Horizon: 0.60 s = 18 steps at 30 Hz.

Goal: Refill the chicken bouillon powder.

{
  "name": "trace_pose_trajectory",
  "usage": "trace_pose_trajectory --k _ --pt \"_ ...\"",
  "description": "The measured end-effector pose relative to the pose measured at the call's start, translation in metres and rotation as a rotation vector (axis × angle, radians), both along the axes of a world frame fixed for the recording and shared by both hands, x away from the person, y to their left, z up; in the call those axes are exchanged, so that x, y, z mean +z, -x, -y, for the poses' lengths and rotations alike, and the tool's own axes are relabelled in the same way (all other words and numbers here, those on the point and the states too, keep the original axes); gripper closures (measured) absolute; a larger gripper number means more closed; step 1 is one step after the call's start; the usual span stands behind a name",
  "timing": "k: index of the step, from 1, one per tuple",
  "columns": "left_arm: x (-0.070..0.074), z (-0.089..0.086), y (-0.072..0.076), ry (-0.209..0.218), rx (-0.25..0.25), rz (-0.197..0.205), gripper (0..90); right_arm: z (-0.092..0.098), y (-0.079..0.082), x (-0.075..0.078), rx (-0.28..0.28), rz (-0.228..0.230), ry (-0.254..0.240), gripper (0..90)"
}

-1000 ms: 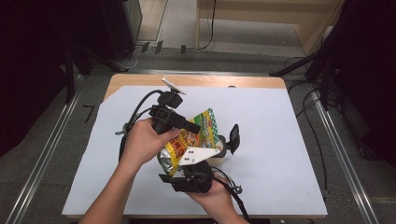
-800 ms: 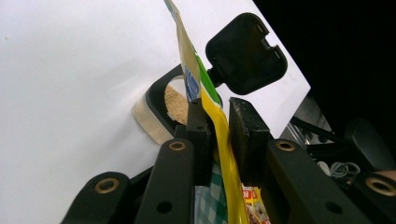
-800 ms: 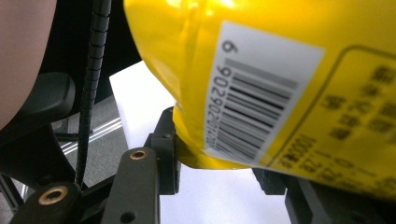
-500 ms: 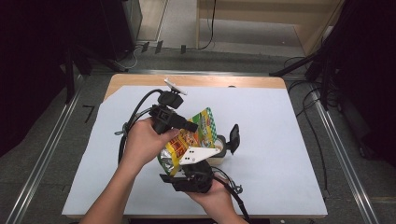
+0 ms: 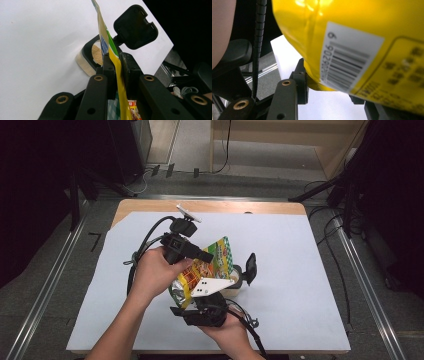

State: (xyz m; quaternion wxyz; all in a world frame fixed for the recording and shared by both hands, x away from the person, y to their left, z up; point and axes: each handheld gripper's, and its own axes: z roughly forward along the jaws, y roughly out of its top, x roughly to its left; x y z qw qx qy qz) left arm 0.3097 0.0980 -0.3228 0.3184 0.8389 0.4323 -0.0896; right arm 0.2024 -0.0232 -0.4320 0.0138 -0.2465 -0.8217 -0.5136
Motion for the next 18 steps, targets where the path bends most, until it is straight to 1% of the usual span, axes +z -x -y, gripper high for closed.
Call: trace_pose_trajectory --k 4,10,16,18 --pt "0.0016 -0.0004 0.0007 0.007 0.004 0.009 82.5 -0.0027 -0.0004 0.0003 -0.011 -0.005 -0.014 60.0" --pt "0.0029 -0.0036 -0.0007 0.015 0.019 0.015 82.4 -0.0052 -0.0027 0.0009 -0.020 -0.002 -0.021 59.4" --pt "0.0033 -0.0064 -0.0027 0.027 0.033 0.019 82.4 -0.0072 -0.0050 0.0016 -0.022 0.010 -0.020 58.5" --pt "0.0026 -0.0073 -0.0044 0.032 0.032 0.012 82.4 -0.0077 -0.0056 0.0014 -0.025 0.012 -0.017 57.8"
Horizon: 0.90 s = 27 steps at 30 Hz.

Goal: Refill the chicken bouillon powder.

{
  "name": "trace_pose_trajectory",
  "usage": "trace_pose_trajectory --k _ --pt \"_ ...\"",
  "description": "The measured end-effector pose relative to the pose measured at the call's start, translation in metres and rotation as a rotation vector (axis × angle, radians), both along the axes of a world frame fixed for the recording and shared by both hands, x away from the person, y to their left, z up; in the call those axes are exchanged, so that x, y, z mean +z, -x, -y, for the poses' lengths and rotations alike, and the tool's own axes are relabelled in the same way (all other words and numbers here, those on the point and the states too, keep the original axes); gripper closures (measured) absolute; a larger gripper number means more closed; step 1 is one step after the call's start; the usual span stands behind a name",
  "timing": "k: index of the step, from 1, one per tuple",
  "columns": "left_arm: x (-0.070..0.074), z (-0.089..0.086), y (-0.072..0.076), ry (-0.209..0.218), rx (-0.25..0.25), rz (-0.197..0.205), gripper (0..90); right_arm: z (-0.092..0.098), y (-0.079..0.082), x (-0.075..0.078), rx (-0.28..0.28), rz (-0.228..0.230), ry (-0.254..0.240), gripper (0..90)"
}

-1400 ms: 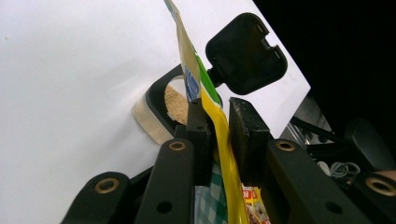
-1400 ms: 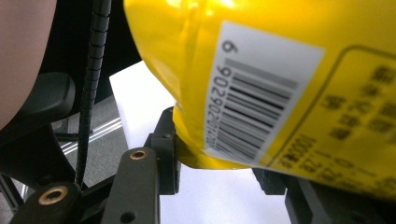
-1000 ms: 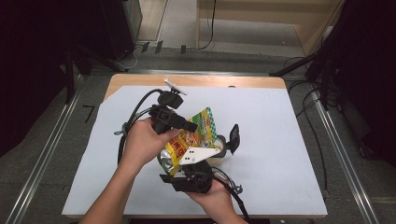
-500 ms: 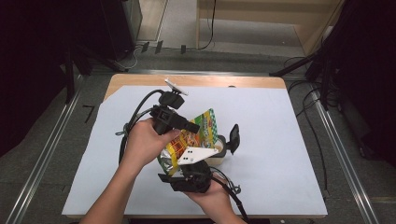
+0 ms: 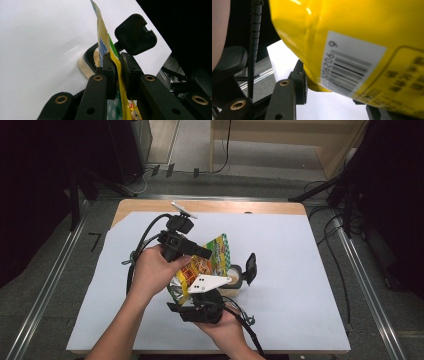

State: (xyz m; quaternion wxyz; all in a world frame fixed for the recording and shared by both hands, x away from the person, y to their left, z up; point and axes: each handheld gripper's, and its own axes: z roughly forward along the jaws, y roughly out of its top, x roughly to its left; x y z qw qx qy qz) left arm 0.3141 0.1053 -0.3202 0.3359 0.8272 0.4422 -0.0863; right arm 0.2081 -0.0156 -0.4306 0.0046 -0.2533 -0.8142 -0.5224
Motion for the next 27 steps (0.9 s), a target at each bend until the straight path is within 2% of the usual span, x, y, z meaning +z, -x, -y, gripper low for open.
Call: trace_pose_trajectory --k 4,11,27 --pt "-0.0013 -0.0003 -0.0015 0.006 -0.003 -0.003 82.4 -0.0020 0.0011 -0.0007 -0.007 0.017 0.017 56.7" --pt "-0.0014 -0.0004 -0.0026 0.015 0.001 -0.008 82.2 -0.0028 -0.0005 -0.0019 -0.018 0.029 0.007 58.3" --pt "0.0005 0.0017 -0.0009 0.021 0.001 0.004 81.5 -0.0019 -0.0018 -0.0009 -0.022 0.023 -0.001 59.6"
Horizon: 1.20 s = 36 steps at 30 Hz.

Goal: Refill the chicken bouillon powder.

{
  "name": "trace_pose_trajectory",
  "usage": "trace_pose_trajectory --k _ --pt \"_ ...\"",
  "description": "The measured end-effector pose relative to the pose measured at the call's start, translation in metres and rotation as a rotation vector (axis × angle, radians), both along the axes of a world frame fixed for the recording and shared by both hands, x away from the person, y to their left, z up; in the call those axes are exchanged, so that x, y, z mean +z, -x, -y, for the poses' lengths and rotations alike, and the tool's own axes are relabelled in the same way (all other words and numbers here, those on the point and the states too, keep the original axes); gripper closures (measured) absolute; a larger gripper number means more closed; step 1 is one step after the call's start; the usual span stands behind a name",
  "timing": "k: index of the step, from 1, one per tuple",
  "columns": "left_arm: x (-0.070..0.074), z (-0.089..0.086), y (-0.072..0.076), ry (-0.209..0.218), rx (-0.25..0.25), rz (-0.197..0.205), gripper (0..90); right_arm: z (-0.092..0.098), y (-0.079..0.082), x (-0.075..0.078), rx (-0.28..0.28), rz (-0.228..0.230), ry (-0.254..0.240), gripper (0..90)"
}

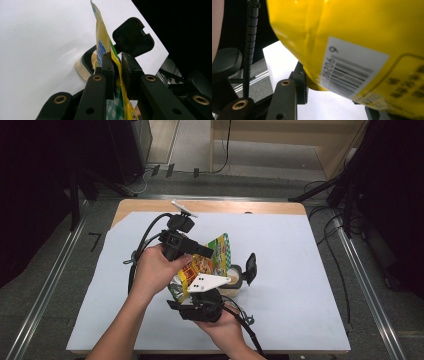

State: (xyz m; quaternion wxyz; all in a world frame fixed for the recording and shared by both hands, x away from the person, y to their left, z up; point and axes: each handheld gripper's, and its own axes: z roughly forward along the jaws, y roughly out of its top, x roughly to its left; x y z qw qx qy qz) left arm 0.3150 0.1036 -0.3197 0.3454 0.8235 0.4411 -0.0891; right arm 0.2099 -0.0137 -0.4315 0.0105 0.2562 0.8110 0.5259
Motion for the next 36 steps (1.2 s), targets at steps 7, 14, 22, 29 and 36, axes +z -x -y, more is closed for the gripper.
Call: trace_pose_trajectory --k 7,14,22,29,36 --pt "0.0000 -0.0013 -0.0006 0.000 0.000 -0.001 81.5 -0.0002 -0.0001 0.0004 0.005 0.003 0.002 59.7" --pt "-0.0004 -0.0005 -0.0005 0.000 0.000 0.001 81.2 0.0001 -0.0004 0.0004 0.004 -0.003 0.001 59.7" --pt "-0.0002 -0.0004 -0.0001 0.002 0.000 0.003 80.6 0.0004 -0.0006 0.0006 0.008 -0.004 0.000 59.8" --pt "-0.0008 0.0001 -0.0004 0.001 -0.003 -0.002 80.3 0.0003 -0.0007 0.0007 0.007 -0.015 0.000 60.0" --pt "-0.0006 0.0010 -0.0001 0.002 -0.003 0.002 79.0 0.0012 -0.0013 0.0011 0.007 -0.020 -0.005 60.1"
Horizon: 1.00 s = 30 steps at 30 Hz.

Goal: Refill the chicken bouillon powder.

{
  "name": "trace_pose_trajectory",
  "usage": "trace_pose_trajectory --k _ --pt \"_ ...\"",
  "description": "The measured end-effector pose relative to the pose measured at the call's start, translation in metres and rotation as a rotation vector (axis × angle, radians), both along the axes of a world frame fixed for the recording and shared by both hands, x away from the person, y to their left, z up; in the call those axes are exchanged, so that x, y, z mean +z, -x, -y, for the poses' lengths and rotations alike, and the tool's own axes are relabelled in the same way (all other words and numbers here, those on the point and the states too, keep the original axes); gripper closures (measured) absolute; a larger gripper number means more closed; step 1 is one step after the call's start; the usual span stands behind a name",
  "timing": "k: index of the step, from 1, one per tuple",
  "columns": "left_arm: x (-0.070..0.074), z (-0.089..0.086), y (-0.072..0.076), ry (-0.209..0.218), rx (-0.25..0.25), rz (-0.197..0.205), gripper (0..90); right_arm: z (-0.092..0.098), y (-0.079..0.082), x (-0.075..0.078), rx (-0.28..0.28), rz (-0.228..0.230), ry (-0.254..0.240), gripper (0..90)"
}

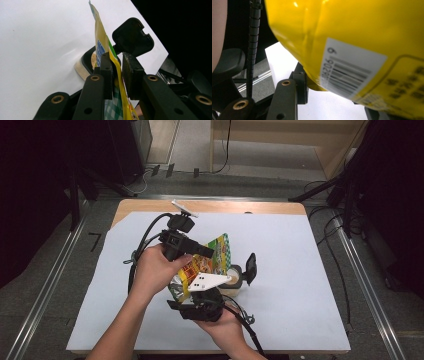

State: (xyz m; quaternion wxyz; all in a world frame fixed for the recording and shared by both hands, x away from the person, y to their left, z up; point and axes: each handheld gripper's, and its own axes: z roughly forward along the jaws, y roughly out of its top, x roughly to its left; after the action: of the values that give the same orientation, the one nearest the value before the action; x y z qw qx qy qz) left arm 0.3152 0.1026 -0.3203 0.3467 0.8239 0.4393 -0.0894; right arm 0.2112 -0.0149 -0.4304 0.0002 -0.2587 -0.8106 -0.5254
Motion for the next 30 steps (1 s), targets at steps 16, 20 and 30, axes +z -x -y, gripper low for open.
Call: trace_pose_trajectory --k 16,20,30 --pt "0.004 0.005 0.004 -0.014 -0.008 0.021 78.1 0.001 0.001 0.001 -0.003 -0.011 -0.012 60.4" --pt "0.003 0.005 0.004 -0.014 -0.009 0.021 78.2 0.002 0.001 0.001 -0.003 -0.013 -0.009 60.3" --pt "0.003 0.011 0.003 -0.028 -0.020 0.024 78.5 0.003 0.000 -0.001 -0.013 -0.022 -0.014 60.0"
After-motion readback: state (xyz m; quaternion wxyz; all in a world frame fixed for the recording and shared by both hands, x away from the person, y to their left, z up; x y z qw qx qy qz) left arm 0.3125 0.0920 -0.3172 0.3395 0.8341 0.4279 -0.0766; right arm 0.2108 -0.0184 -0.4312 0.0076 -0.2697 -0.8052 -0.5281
